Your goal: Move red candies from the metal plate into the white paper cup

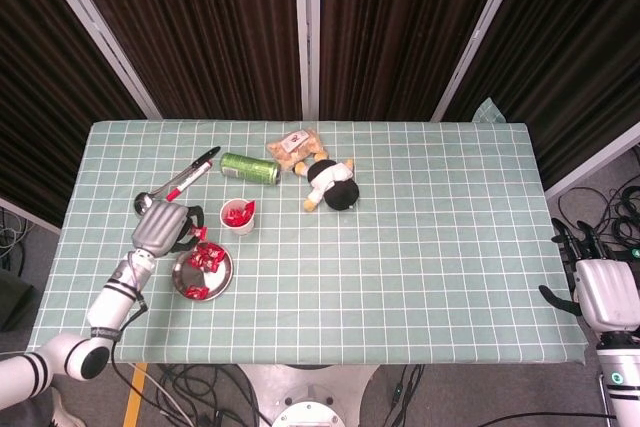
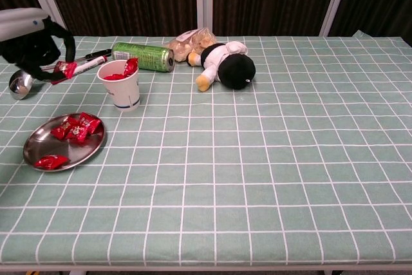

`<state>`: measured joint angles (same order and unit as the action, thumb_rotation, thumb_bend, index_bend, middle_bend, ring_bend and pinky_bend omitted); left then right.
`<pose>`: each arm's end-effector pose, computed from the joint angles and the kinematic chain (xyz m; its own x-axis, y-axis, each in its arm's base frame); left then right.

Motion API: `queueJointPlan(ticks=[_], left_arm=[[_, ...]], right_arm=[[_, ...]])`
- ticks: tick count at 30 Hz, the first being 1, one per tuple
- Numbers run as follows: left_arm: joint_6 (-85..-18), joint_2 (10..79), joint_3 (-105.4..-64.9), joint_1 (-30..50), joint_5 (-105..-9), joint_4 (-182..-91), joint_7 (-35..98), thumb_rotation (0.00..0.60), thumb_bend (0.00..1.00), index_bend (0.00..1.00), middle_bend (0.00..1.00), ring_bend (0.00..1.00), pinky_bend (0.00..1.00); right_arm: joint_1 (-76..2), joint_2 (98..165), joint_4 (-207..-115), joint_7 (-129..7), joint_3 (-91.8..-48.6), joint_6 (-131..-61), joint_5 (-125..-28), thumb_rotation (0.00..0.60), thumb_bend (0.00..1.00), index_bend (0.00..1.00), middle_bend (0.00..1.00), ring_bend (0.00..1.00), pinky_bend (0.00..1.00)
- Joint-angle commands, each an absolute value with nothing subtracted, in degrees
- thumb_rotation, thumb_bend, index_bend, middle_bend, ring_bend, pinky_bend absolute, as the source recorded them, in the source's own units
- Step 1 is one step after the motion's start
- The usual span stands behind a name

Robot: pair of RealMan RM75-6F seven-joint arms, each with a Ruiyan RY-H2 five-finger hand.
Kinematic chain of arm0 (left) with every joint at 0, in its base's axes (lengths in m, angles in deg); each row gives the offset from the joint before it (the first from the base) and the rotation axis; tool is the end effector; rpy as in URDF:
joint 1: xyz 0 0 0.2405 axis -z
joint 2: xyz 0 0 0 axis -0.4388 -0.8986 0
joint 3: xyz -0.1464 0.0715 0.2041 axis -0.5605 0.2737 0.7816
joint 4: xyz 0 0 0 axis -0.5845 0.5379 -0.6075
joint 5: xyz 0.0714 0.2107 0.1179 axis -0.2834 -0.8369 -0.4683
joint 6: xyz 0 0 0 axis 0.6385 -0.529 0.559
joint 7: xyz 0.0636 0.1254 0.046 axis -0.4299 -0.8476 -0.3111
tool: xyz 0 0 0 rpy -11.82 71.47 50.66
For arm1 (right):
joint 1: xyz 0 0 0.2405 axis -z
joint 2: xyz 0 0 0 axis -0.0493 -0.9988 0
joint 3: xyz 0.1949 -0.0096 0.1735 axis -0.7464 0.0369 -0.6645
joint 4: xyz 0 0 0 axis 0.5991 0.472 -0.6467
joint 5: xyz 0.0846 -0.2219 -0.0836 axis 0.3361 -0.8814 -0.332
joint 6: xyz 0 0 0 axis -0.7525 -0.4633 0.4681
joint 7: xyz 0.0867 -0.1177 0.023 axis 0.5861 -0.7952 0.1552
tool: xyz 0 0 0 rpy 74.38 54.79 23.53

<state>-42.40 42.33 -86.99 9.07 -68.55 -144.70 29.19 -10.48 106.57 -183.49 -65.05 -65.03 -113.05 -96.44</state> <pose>-0.2249 0.3669 -0.0016 0.3649 0.2472 0.8976 0.9143 -0.2770 -0.2954 -0.3204 -0.2134 0.1473 0.4464 -0.0158 0.8947 -0.8948 -0.0105 0.4463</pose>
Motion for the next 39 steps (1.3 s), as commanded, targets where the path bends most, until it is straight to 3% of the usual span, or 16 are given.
queueJointPlan(ticks=[1, 9, 23, 35, 39], left_arm=[[-38.91, 42.90, -89.29, 12.60, -67.41, -143.44, 29.88, 0.600, 0.36, 0.64, 0.96, 0.88, 1.00], [-33.27, 46.73, -90.49, 17.88, -63.90, -138.77, 28.09, 0.600, 0.35, 0.64, 0.96, 0.88, 1.00], [-31.17, 49.42, -89.80, 20.35, -59.88, -134.56, 25.47, 0.600, 0.35, 0.61, 0.96, 0.88, 1.00], [-31.03, 47.65, -88.99, 20.95, -58.14, -136.97, 23.33, 0.600, 0.35, 0.46, 0.94, 0.88, 1.00], [-34.63, 45.11, -88.75, 18.77, -58.43, -140.43, 23.73, 0.600, 0.35, 0.37, 0.92, 0.85, 1.00]], right_arm=[[-10.46, 106.56, -183.41, -64.96, -65.05, -113.04, -96.36, 0.600, 0.08, 0.04, 0.28, 0.07, 0.27], [-10.17, 106.58, -183.09, -64.68, -65.05, -113.12, -95.84, 0.600, 0.08, 0.04, 0.28, 0.07, 0.27], [-10.33, 106.78, -182.48, -64.28, -65.21, -112.47, -95.21, 0.600, 0.09, 0.04, 0.28, 0.07, 0.27], [-10.35, 106.62, -182.63, -64.26, -65.43, -112.56, -95.04, 0.600, 0.09, 0.04, 0.28, 0.07, 0.27], [-10.23, 106.50, -182.58, -64.02, -65.39, -112.79, -95.23, 0.600, 0.09, 0.04, 0.28, 0.07, 0.27]])
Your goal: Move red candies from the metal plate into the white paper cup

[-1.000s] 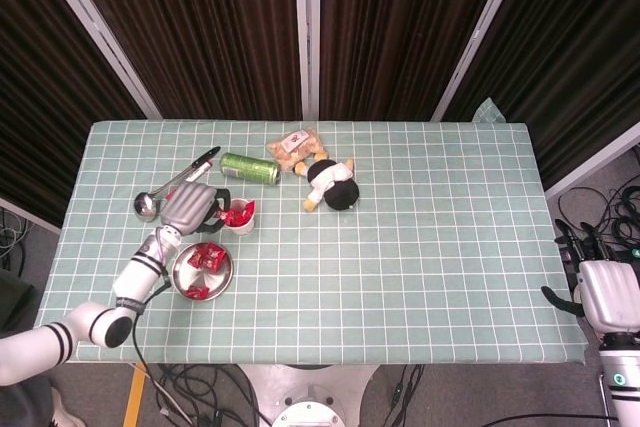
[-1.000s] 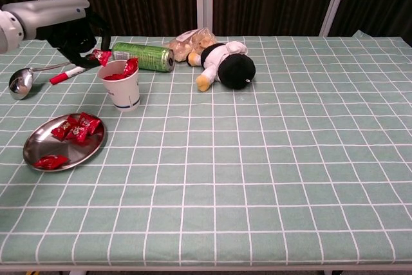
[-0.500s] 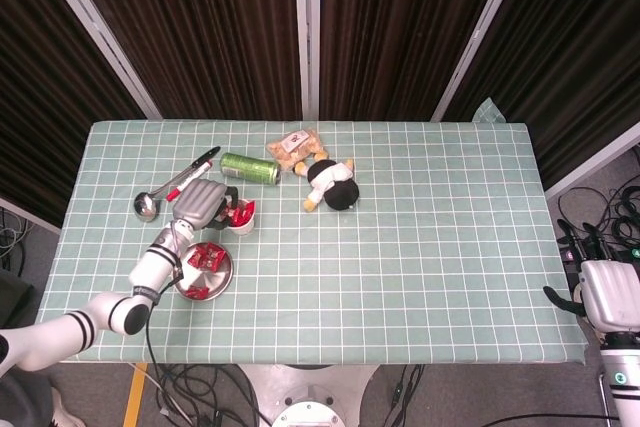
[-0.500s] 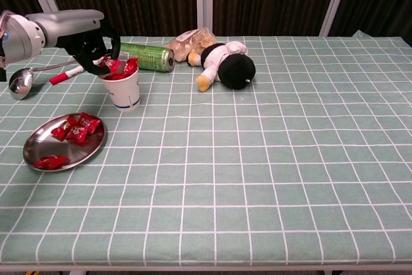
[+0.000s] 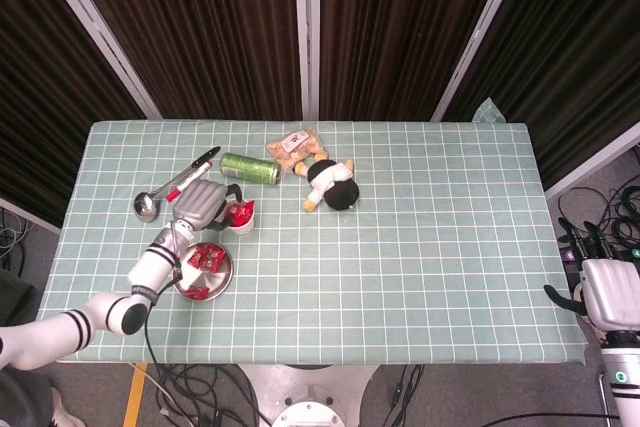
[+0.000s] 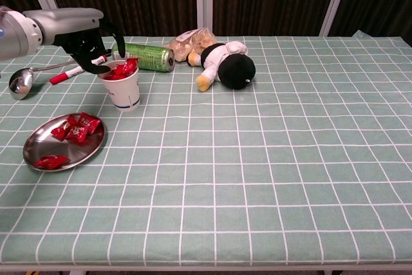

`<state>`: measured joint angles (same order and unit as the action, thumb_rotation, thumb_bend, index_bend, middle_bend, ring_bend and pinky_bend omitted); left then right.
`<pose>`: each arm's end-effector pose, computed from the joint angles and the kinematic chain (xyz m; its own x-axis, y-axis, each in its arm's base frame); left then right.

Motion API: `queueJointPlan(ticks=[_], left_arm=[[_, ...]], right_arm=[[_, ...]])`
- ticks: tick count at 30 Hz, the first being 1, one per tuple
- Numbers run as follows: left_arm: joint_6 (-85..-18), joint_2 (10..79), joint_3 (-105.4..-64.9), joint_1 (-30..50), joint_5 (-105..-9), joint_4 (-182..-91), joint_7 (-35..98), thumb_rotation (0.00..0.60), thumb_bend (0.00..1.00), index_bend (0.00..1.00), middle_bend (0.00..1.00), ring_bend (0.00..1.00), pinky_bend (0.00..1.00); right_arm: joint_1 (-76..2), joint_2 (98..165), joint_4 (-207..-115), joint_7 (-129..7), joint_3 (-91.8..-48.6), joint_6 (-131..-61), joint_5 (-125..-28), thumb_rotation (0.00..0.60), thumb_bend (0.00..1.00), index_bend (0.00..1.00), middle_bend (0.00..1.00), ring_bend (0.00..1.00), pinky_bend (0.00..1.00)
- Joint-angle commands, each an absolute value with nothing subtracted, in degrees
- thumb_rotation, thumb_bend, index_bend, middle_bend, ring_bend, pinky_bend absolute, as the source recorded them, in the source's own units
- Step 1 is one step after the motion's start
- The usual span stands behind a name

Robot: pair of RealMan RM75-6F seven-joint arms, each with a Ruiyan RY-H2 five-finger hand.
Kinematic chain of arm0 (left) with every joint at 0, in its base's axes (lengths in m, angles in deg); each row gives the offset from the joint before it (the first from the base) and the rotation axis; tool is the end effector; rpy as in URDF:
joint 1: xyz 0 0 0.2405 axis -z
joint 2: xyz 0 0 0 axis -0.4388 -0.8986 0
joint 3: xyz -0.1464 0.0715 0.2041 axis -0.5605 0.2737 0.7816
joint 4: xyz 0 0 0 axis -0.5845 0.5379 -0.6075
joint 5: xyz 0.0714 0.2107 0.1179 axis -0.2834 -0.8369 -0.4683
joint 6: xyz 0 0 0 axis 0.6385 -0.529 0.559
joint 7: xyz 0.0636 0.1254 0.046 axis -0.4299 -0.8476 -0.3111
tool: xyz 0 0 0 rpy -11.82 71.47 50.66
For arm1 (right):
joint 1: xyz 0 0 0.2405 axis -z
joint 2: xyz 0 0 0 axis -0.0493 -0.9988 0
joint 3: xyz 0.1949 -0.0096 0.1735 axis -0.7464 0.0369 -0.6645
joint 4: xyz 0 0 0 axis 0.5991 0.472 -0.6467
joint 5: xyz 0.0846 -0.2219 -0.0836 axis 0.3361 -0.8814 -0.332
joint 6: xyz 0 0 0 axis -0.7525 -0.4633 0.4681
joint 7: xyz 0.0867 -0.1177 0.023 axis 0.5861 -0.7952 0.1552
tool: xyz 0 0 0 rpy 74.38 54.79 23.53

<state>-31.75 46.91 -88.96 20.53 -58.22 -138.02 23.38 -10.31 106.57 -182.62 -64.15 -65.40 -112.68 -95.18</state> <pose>-0.1800 0.4204 -0.0310 0.4364 0.3162 0.8424 0.8862 -0.3129 -0.3417 -0.3272 -0.2145 0.1508 0.4417 -0.0160 0.8970 -0.8969 0.0156 0.4420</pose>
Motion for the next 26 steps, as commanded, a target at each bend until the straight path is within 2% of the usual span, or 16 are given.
queueJointPlan(ticks=[1, 5, 8, 10, 11, 12, 14, 20, 26], left_arm=[[-36.38, 44.35, -88.72, 17.71, -58.65, -141.45, 24.10, 0.600, 0.35, 0.35, 0.90, 0.84, 1.00], [-46.96, 41.13, -87.67, 11.09, -60.83, -144.94, 26.02, 0.600, 0.35, 0.32, 0.79, 0.72, 0.95], [-53.69, 38.97, -86.36, 6.38, -62.09, -145.97, 26.15, 0.600, 0.34, 0.32, 0.66, 0.58, 0.77], [-57.61, 38.09, -85.27, 3.64, -62.98, -146.02, 25.42, 0.600, 0.32, 0.32, 0.56, 0.46, 0.59], [-59.70, 37.48, -84.33, 1.88, -63.64, -146.17, 25.05, 0.600, 0.32, 0.32, 0.54, 0.44, 0.55], [-61.10, 36.99, -83.62, 0.59, -64.07, -146.35, 24.86, 0.600, 0.31, 0.32, 0.49, 0.38, 0.46], [-64.11, 36.00, -82.25, -2.46, -64.29, -147.15, 24.23, 0.600, 0.30, 0.32, 0.44, 0.34, 0.39], [-70.42, 33.07, -79.10, -9.45, -65.49, -151.31, 23.17, 0.600, 0.29, 0.32, 0.43, 0.33, 0.37], [-74.68, 32.30, -77.28, -13.24, -68.56, -154.80, 20.75, 0.600, 0.28, 0.32, 0.43, 0.33, 0.37]], right_arm=[[-10.18, 106.47, -182.52, -63.91, -65.37, -112.83, -95.22, 0.600, 0.09, 0.04, 0.28, 0.07, 0.27], [-9.98, 106.49, -181.84, -63.18, -65.15, -112.82, -95.37, 0.600, 0.09, 0.04, 0.28, 0.07, 0.27], [-10.19, 107.04, -180.79, -62.79, -65.16, -112.78, -95.78, 0.600, 0.10, 0.04, 0.27, 0.06, 0.26], [-10.40, 107.57, -179.98, -62.49, -65.14, -112.81, -96.32, 0.600, 0.13, 0.04, 0.25, 0.04, 0.23], [-10.52, 107.92, -179.45, -62.27, -65.09, -112.82, -96.70, 0.600, 0.14, 0.04, 0.25, 0.03, 0.21], [-10.61, 108.18, -179.12, -62.16, -65.03, -112.83, -96.97, 0.600, 0.15, 0.04, 0.24, 0.02, 0.20], [-10.78, 108.79, -178.43, -62.02, -64.88, -113.10, -97.89, 0.600, 0.16, 0.04, 0.23, 0.01, 0.18], [-10.65, 110.39, -177.38, -62.13, -64.33, -114.49, -99.98, 0.600, 0.16, 0.04, 0.21, 0.00, 0.16], [-9.66, 111.14, -177.69, -63.14, -63.86, -115.92, -100.22, 0.600, 0.16, 0.04, 0.21, 0.00, 0.15]])
